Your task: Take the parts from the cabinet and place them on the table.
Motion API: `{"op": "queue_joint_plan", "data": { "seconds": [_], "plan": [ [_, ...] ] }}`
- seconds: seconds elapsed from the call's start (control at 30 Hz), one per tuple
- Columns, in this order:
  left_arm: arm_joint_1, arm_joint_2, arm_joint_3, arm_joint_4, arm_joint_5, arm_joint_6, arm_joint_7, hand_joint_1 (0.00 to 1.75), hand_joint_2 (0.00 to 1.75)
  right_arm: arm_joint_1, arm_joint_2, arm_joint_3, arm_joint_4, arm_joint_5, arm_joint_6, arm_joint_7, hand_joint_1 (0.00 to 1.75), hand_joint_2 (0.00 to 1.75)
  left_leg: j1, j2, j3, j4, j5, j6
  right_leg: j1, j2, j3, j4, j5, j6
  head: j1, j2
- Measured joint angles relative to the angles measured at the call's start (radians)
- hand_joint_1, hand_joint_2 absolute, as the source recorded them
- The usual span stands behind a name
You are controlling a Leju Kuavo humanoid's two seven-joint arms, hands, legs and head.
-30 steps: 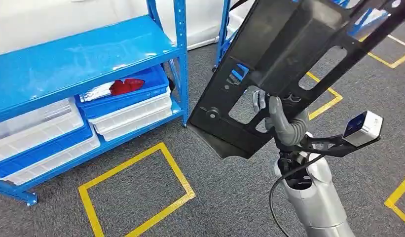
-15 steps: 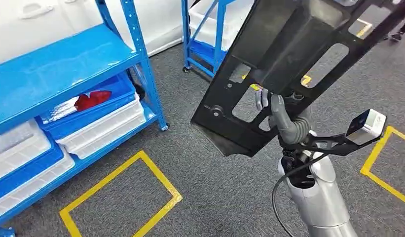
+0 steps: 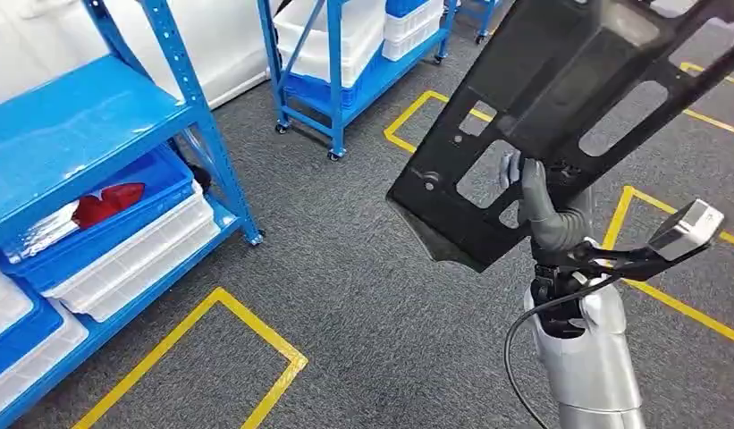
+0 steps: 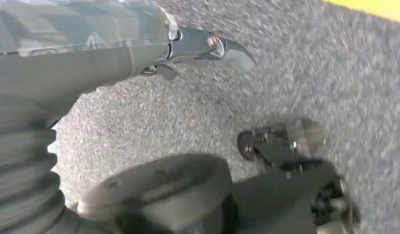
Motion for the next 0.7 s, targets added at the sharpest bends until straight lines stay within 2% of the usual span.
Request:
{"op": "queue_joint_plan", "data": {
  "seconds": [0.03, 0.07, 0.1, 0.13, 0.2, 0.4, 0.43, 0.47, 0.5, 0.53, 0.57, 0.6, 0.63, 0.67, 0.7],
  "plan": [
    [0.000, 0.000, 0.000, 0.000, 0.000, 0.000, 0.000, 0.00, 1.75, 0.011, 0.003, -0.017, -0.009, 0.000, 0.000, 0.000, 1.75, 1.75, 0.000, 0.010, 0.004, 0.000, -0.004, -0.004, 0.001, -0.028, 0.049, -0.088, 0.035, -0.001, 0.000, 0.000],
    [0.001, 0.001, 0.000, 0.000, -0.001, 0.000, 0.000, 0.00, 1.75, 0.021, 0.007, -0.038, -0.020, -0.001, 0.000, -0.001, 1.75, 1.75, -0.005, 0.017, 0.009, 0.000, -0.008, -0.010, 0.010, -0.081, 0.074, -0.142, 0.029, -0.004, 0.000, 0.000],
    [0.000, 0.001, 0.000, 0.000, -0.001, 0.000, 0.000, 0.00, 1.75, 0.037, 0.010, -0.057, -0.029, -0.002, 0.002, -0.001, 1.75, 1.75, -0.012, 0.022, 0.010, 0.005, -0.014, -0.019, 0.017, -0.061, 0.074, -0.147, 0.033, -0.026, 0.000, 0.000],
    [0.000, 0.002, 0.000, 0.000, -0.001, 0.000, -0.001, 0.00, 1.75, 0.060, 0.011, -0.079, -0.044, -0.003, 0.003, -0.003, 1.75, 1.75, -0.012, 0.034, 0.013, 0.003, -0.016, -0.024, 0.019, -0.050, 0.071, -0.143, 0.029, -0.035, 0.000, 0.000],
    [0.000, 0.002, 0.000, 0.000, 0.002, 0.001, -0.002, 0.00, 1.75, 0.098, 0.011, -0.117, -0.061, -0.006, 0.008, -0.003, 1.75, 1.75, -0.012, 0.054, 0.022, 0.000, -0.022, -0.033, 0.023, -0.029, 0.070, -0.142, 0.026, -0.045, 0.000, 0.000],
    [-0.001, 0.002, 0.000, 0.000, 0.002, 0.001, -0.003, 0.00, 1.75, 0.102, 0.011, -0.120, -0.063, -0.006, 0.008, -0.003, 1.75, 1.75, -0.012, 0.057, 0.023, 0.000, -0.023, -0.035, 0.023, -0.026, 0.070, -0.144, 0.027, -0.047, 0.000, 0.000],
    [-0.003, 0.004, 0.001, 0.000, 0.011, 0.004, -0.011, 0.00, 1.75, 0.135, 0.011, -0.163, -0.087, -0.006, 0.023, -0.002, 1.75, 1.75, -0.003, -0.034, 0.002, 0.070, -0.078, -0.043, 0.010, 0.005, 0.080, -0.152, 0.031, -0.065, 0.000, 0.000],
    [0.001, 0.007, 0.006, 0.000, 0.017, 0.005, -0.013, 0.00, 1.75, 0.167, 0.011, -0.189, -0.098, -0.012, 0.031, 0.002, 1.75, 1.75, -0.003, -0.070, -0.104, 0.295, -0.173, -0.043, 0.013, 0.046, 0.081, -0.151, 0.031, -0.074, 0.000, 0.000],
    [-0.006, 0.008, 0.006, 0.000, 0.013, 0.004, -0.013, 0.00, 1.75, 0.204, 0.011, -0.218, -0.108, -0.024, 0.032, 0.012, 1.75, 1.75, -0.003, -0.072, -0.110, 0.288, -0.124, -0.035, 0.016, 0.081, 0.085, -0.148, 0.029, -0.074, 0.000, 0.000],
    [-0.006, 0.009, 0.006, 0.000, 0.011, 0.004, -0.011, 0.00, 1.75, 0.216, 0.011, -0.231, -0.115, -0.030, 0.031, 0.014, 1.75, 1.75, -0.003, -0.075, -0.084, 0.221, -0.077, -0.030, 0.017, 0.096, 0.086, -0.146, 0.029, -0.074, 0.000, 0.000],
    [-0.006, 0.010, 0.006, 0.000, 0.011, 0.004, -0.009, 0.00, 1.75, 0.231, 0.011, -0.245, -0.125, -0.035, 0.030, 0.018, 1.75, 1.75, -0.004, -0.089, -0.048, 0.132, -0.027, -0.022, 0.018, 0.111, 0.088, -0.145, 0.028, -0.072, 0.000, 0.000],
    [-0.003, 0.011, 0.006, 0.000, 0.010, 0.004, -0.008, 0.00, 1.75, 0.246, 0.011, -0.256, -0.134, -0.042, 0.029, 0.024, 1.75, 1.75, -0.004, -0.126, -0.022, 0.061, 0.004, -0.013, 0.017, 0.122, 0.087, -0.144, 0.027, -0.071, 0.000, 0.000],
    [-0.002, 0.016, 0.006, 0.000, 0.009, 0.003, -0.007, 0.00, 1.75, 0.257, 0.011, -0.268, -0.141, -0.051, 0.026, 0.030, 1.75, 1.75, 0.000, -0.158, -0.013, 0.030, -0.005, -0.008, 0.024, 0.133, 0.081, -0.138, 0.026, -0.063, 0.000, 0.000],
    [-0.003, 0.016, 0.006, 0.000, 0.007, 0.003, -0.007, 0.00, 1.75, 0.265, 0.013, -0.277, -0.147, -0.057, 0.023, 0.038, 1.75, 1.75, -0.002, -0.147, -0.003, 0.019, -0.014, -0.020, 0.016, 0.146, 0.074, -0.138, 0.030, -0.056, 0.000, 0.000],
    [-0.006, 0.016, 0.006, 0.000, 0.006, 0.003, -0.005, 0.00, 1.75, 0.274, 0.018, -0.287, -0.153, -0.067, 0.018, 0.048, 1.75, 1.75, -0.007, -0.139, -0.003, 0.017, -0.012, -0.017, 0.011, 0.157, 0.071, -0.141, 0.033, -0.048, 0.000, 0.000]
  ]
}}
